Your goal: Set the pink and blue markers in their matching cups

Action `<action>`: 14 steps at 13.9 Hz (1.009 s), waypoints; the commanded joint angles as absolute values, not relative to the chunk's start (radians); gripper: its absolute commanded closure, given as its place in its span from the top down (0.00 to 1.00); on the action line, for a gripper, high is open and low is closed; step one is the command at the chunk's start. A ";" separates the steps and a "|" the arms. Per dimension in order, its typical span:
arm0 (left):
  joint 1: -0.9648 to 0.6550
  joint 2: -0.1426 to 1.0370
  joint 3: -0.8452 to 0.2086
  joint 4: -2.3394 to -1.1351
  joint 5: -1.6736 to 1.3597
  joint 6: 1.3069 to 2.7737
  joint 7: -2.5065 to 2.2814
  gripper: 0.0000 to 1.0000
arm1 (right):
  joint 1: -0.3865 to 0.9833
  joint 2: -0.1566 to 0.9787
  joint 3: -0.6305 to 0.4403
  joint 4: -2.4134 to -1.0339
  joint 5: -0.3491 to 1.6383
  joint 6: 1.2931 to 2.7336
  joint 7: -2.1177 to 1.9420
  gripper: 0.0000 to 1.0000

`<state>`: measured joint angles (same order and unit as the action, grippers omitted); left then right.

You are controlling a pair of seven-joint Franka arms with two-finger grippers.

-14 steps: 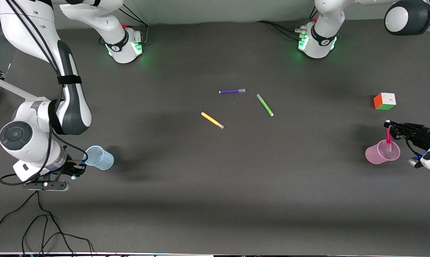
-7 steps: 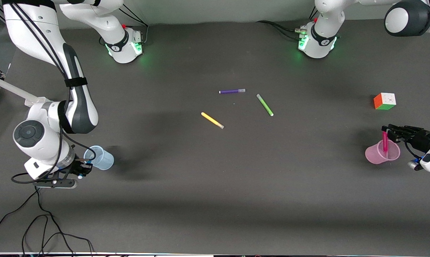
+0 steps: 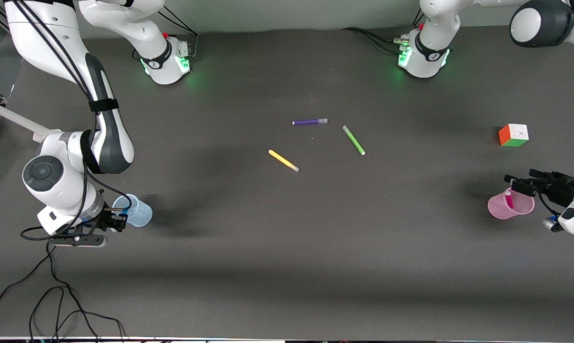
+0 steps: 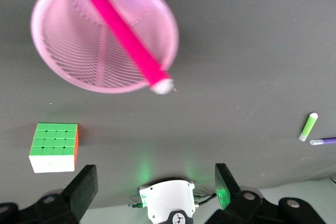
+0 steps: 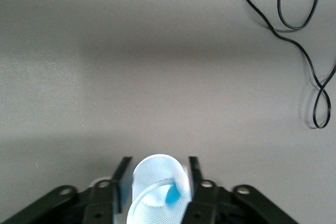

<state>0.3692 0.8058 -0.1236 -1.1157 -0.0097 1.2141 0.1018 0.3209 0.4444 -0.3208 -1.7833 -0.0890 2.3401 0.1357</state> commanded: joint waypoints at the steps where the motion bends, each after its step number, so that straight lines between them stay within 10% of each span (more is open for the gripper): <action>1: 0.283 0.604 -0.114 -1.265 0.012 1.230 0.060 0.99 | 0.333 0.387 -0.322 -1.821 -0.101 2.347 0.161 1.00; 7: 0.049 -0.044 -0.114 -1.920 0.008 1.619 -0.192 0.99 | 0.337 0.252 -0.264 -1.659 -0.098 1.984 0.167 1.00; 14: 0.044 -0.019 -0.110 -1.634 0.031 1.499 -0.173 0.99 | 0.333 0.044 -0.252 -1.632 0.034 1.724 0.150 1.00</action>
